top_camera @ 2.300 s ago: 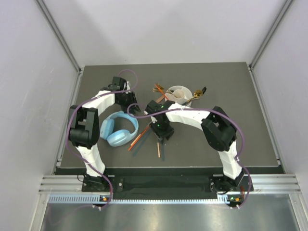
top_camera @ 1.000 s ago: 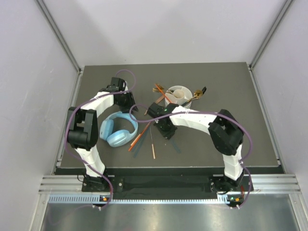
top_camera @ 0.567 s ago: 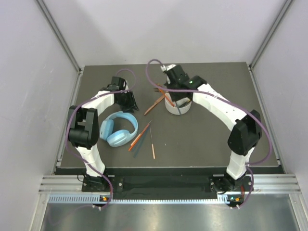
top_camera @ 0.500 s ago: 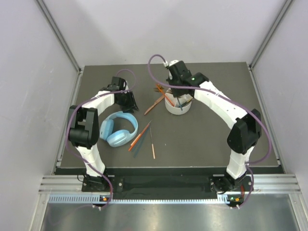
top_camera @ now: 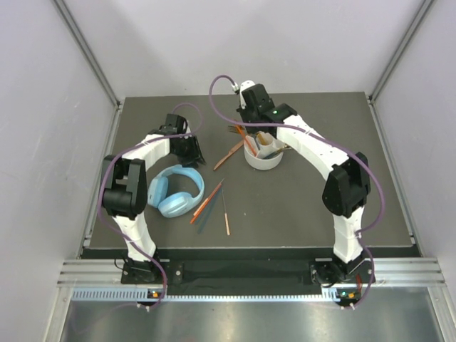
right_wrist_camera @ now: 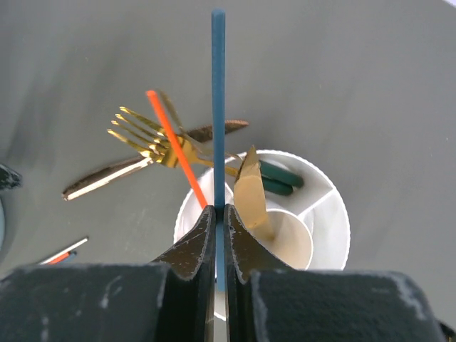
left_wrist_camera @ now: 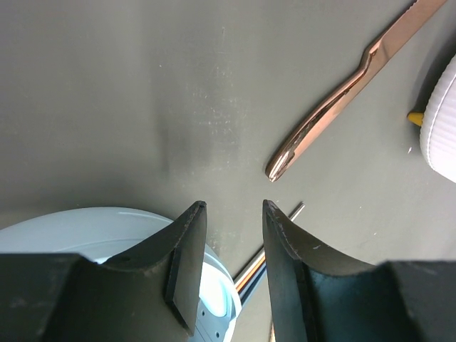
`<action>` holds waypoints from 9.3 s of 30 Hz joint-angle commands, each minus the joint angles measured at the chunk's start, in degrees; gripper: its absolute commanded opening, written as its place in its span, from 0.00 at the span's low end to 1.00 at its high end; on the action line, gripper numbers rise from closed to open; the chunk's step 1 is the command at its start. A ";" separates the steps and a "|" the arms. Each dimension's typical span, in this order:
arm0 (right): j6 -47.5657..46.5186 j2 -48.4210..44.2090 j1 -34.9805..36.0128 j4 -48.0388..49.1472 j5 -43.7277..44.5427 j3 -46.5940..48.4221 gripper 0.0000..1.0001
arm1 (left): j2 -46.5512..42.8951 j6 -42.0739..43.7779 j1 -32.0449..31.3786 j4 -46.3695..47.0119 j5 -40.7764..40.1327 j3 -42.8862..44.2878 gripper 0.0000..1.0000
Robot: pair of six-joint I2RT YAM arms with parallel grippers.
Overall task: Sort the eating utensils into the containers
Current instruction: Place the chopstick in the container, then pick up the chopstick from the center of the board, then place the chopstick in the container.
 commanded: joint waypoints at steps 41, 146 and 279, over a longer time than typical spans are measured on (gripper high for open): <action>-5.23 -4.84 0.58 19.66 -1.86 -6.97 0.00 | 3.39 3.14 -3.16 -1.26 4.83 2.89 0.43; 6.37 -20.84 11.03 -20.50 -21.45 -16.64 0.43 | 9.64 0.77 -5.98 -6.54 1.67 21.09 0.44; -7.43 -15.38 4.00 24.75 3.95 -28.32 0.00 | -0.83 -0.29 2.02 0.49 -9.50 -0.10 0.47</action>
